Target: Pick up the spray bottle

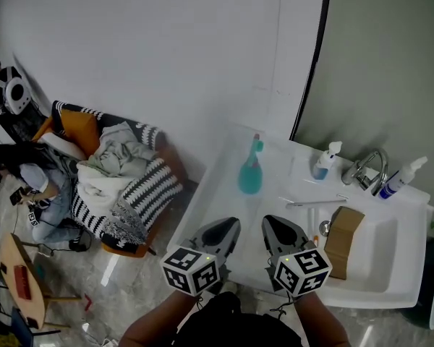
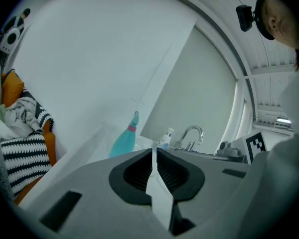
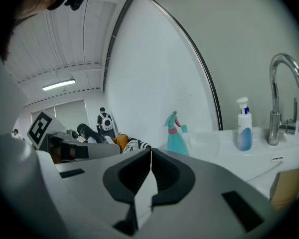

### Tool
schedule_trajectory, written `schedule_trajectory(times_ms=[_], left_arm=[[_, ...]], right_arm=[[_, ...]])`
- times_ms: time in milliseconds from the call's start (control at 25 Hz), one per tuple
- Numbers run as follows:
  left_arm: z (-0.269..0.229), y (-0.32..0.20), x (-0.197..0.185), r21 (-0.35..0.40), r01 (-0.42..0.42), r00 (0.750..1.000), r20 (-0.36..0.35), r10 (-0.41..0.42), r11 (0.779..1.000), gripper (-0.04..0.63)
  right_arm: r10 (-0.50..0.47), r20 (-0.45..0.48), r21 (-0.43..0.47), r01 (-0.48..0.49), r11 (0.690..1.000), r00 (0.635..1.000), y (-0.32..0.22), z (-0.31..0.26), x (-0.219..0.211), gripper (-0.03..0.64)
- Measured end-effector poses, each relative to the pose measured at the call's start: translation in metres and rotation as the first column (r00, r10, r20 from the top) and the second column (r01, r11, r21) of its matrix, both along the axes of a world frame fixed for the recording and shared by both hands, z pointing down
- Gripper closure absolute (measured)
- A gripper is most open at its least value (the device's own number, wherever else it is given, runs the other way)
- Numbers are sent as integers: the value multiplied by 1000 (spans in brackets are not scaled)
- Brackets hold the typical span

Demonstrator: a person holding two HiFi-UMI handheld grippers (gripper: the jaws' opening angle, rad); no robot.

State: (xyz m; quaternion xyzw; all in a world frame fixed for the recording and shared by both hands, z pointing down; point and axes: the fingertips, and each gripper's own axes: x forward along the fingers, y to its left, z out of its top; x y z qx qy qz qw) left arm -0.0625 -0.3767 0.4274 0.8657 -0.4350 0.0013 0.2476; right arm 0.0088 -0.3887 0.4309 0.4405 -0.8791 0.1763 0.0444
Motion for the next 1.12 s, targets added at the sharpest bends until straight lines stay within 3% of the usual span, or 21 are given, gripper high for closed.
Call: schedule_trajectory(times_ms=[1040,1120], left_arm=[[20,-97,-26,35,-42,997,66,40,998,566],[21,-104,-27,39,-40,997,66,37,998,566]], right_arm=[[97,-63,37,-95,995,993,-109,20,-27,606],[100,-70,48,-97,994,993,-117,20,-30,557]])
